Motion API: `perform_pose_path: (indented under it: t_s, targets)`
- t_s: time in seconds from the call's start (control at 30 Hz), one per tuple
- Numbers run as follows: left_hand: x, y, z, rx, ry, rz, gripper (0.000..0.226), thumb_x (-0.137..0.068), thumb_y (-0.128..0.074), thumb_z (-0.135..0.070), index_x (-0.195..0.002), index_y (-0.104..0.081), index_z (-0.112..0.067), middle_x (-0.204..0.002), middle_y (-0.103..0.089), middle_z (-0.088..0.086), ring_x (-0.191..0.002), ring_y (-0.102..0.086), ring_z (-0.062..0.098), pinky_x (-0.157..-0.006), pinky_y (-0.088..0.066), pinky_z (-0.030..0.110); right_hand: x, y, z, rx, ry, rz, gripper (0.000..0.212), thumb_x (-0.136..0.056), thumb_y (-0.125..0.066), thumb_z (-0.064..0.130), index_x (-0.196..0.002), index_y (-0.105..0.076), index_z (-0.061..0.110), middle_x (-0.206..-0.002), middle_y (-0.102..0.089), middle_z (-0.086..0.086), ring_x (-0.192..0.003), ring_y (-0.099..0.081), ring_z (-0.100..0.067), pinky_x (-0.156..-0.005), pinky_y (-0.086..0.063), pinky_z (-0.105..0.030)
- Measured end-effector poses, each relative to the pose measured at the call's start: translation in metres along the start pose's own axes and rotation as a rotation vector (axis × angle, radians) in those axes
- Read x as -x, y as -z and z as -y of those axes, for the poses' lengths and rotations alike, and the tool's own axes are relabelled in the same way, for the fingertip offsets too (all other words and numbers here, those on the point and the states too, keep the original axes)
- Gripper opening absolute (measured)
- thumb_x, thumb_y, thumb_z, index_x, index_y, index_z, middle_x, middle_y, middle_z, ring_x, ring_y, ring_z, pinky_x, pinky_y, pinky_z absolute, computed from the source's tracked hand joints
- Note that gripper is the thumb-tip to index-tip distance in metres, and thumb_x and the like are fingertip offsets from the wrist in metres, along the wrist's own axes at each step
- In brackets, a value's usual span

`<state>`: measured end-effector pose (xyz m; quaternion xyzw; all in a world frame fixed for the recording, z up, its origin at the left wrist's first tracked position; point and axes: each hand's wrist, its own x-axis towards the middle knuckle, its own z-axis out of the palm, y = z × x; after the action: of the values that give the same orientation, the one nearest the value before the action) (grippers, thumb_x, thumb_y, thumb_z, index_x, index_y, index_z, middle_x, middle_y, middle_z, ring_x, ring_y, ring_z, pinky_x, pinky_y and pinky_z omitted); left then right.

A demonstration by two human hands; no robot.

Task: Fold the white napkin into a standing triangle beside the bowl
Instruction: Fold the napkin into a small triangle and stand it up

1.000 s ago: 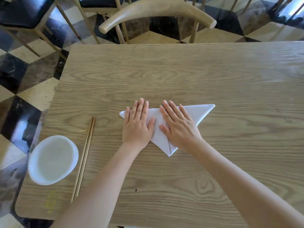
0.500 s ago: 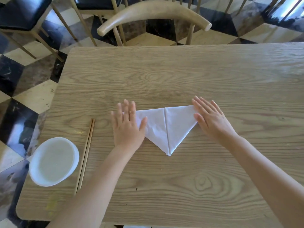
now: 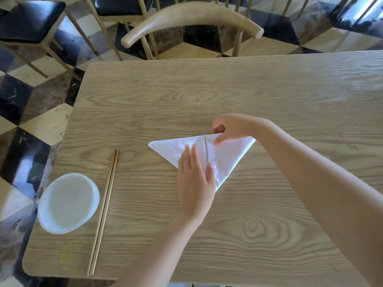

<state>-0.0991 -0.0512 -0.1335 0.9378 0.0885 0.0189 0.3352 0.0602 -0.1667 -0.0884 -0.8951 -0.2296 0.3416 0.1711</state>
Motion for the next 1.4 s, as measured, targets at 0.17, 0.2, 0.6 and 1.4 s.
perform_pose_path:
  t_s: [0.17, 0.2, 0.6, 1.4]
  targets:
    - [-0.006, -0.011, 0.000, -0.101, 0.055, 0.012, 0.072, -0.091, -0.036, -0.041, -0.143, -0.019, 0.005, -0.154, -0.018, 0.019, -0.144, -0.009, 0.028, -0.115, -0.005, 0.032, -0.007, 0.014, 0.018, 0.146, -0.026, 0.184, 0.025, -0.078, -0.066, 0.034, -0.061, -0.054, 0.020, -0.060, -0.042, 0.006, -0.057, -0.037, -0.013, -0.054, -0.027, -0.026]
    - [-0.004, -0.012, 0.000, -0.089, 0.062, 0.005, 0.076, -0.087, -0.028, -0.046, -0.143, -0.019, 0.005, -0.154, -0.018, 0.020, -0.144, -0.009, 0.029, -0.115, -0.005, 0.033, -0.008, 0.014, 0.021, 0.159, -0.027, 0.199, 0.026, -0.078, -0.067, 0.033, -0.059, -0.053, 0.023, -0.059, -0.043, 0.007, -0.057, -0.037, -0.013, -0.054, -0.028, -0.026]
    - [-0.008, 0.004, -0.010, 0.161, 0.115, -0.068, 0.072, -0.089, -0.038, -0.045, -0.145, -0.019, -0.004, -0.150, -0.028, 0.009, -0.138, -0.020, 0.018, -0.114, -0.020, 0.030, 0.007, 0.011, 0.025, -0.287, 0.107, 0.172, 0.018, -0.079, -0.069, 0.020, -0.064, -0.062, 0.024, -0.056, -0.055, 0.016, -0.057, -0.047, -0.003, -0.064, -0.035, -0.022]
    - [-0.037, 0.065, 0.027, 1.133, 0.632, 0.640, 0.033, -0.089, -0.057, -0.013, -0.121, -0.053, -0.016, -0.103, -0.067, 0.016, -0.080, -0.069, 0.033, -0.059, -0.058, 0.038, 0.039, 0.003, -0.007, -0.412, -0.017, 0.232, 0.019, -0.083, -0.064, 0.005, -0.101, -0.060, 0.011, -0.085, -0.066, -0.004, -0.065, -0.066, -0.014, -0.055, -0.054, -0.024]
